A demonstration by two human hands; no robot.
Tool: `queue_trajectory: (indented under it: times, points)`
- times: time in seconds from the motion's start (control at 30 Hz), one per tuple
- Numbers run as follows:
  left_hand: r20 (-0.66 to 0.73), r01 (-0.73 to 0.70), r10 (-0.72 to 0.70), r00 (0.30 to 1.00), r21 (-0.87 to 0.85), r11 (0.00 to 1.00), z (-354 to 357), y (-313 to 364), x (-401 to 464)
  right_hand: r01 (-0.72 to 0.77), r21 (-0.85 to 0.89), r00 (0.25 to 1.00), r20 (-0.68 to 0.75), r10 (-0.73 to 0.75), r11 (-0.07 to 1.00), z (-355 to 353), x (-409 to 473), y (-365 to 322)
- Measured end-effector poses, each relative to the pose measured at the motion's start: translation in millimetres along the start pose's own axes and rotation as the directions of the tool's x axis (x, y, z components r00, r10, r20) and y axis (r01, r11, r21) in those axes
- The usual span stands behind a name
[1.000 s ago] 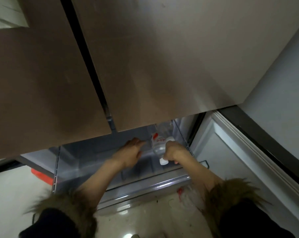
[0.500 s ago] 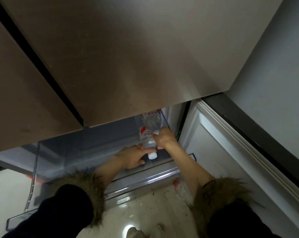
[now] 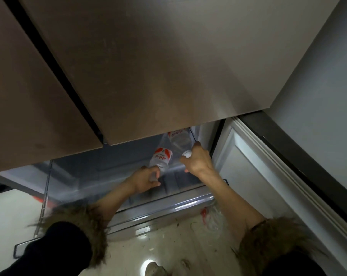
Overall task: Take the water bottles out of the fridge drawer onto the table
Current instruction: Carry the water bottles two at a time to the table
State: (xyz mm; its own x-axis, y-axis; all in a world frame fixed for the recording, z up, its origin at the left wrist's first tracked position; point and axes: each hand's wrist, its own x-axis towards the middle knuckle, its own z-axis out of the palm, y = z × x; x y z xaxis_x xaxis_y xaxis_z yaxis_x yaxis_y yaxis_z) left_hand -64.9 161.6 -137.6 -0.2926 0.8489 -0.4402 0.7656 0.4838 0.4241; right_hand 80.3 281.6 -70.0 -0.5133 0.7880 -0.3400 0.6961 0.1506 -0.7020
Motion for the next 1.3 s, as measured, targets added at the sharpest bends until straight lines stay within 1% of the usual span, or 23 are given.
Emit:
queue_trajectory:
  times: [0.07, 0.13, 0.23, 0.33, 0.4, 0.47, 0.63, 0.7, 0.77, 0.9, 1.1, 1.2, 1.27, 1.3]
  points:
    - [-0.033, 0.045, -0.045, 0.998, 0.001, 0.999, 1.3, 2.0, 2.6, 0.027, -0.015, 1.000, -0.009, -0.027, 1.000, -4.1, -4.6, 1.1]
    - [-0.070, 0.083, -0.084, 0.994, -0.022, 0.996, 0.1, 1.9, 3.0, 0.066, -0.088, 0.997, -0.023, -0.069, 0.994, -5.8, -12.0, 2.7]
    - [-0.145, 0.125, -0.143, 0.979, -0.126, 0.984, -3.7, -1.4, -6.6, 0.162, -0.209, 0.982, -0.060, -0.178, 0.964, -4.1, -27.0, 4.1]
    - [-0.197, 0.133, -0.187, 0.962, -0.259, 0.957, -4.8, -6.3, -25.5, 0.232, -0.208, 0.956, -0.131, -0.263, 0.950, -4.9, -36.1, 3.5]
    - [-0.229, 0.131, -0.207, 0.951, -0.307, 0.943, -7.1, -6.3, -40.7, 0.273, -0.206, 0.934, -0.178, -0.311, 0.940, -7.0, -40.0, 1.9]
    - [-0.271, 0.107, -0.202, 0.941, -0.327, 0.939, -14.8, -2.8, -55.7, 0.325, -0.202, 0.908, -0.208, -0.364, 0.924, -7.2, -45.0, -0.7]
    - [-0.355, -0.035, -0.082, 0.931, -0.310, 0.950, -42.4, 8.0, -91.9, 0.467, -0.185, 0.832, -0.240, -0.501, 0.865, 0.4, -57.5, -15.6]
    - [-0.370, -0.081, -0.030, 0.928, -0.279, 0.957, -45.6, 11.6, -106.5, 0.477, -0.167, 0.824, -0.258, -0.505, 0.863, 2.5, -61.1, -19.8]
    - [-0.398, -0.109, -0.003, 0.917, -0.258, 0.960, -45.5, 14.4, -119.3, 0.454, -0.156, 0.835, -0.269, -0.480, 0.877, 3.9, -64.0, -18.7]
    - [-0.458, -0.122, -0.004, 0.889, -0.246, 0.961, -52.3, 17.5, -136.5, 0.440, -0.152, 0.840, -0.278, -0.465, 0.885, 2.7, -68.1, -12.4]
    - [-0.516, -0.104, -0.012, 0.857, -0.196, 0.975, -57.1, 23.4, -141.2, 0.446, -0.109, 0.859, -0.225, -0.459, 0.888, -2.1, -68.3, -12.7]
    - [-0.582, -0.099, -0.062, 0.811, -0.242, 0.965, -60.1, 16.7, -138.7, 0.432, -0.084, 0.872, -0.217, -0.440, 0.898, -1.8, -64.2, -14.0]
    - [-0.633, -0.130, -0.107, 0.767, -0.316, 0.940, -62.9, 12.2, -136.2, 0.431, -0.080, 0.870, -0.227, -0.438, 0.899, -2.1, -61.1, -15.5]
    - [-0.640, -0.153, -0.125, 0.758, -0.361, 0.920, -63.2, 11.4, -135.6, 0.432, -0.083, 0.868, -0.231, -0.439, 0.898, -2.2, -60.0, -15.6]
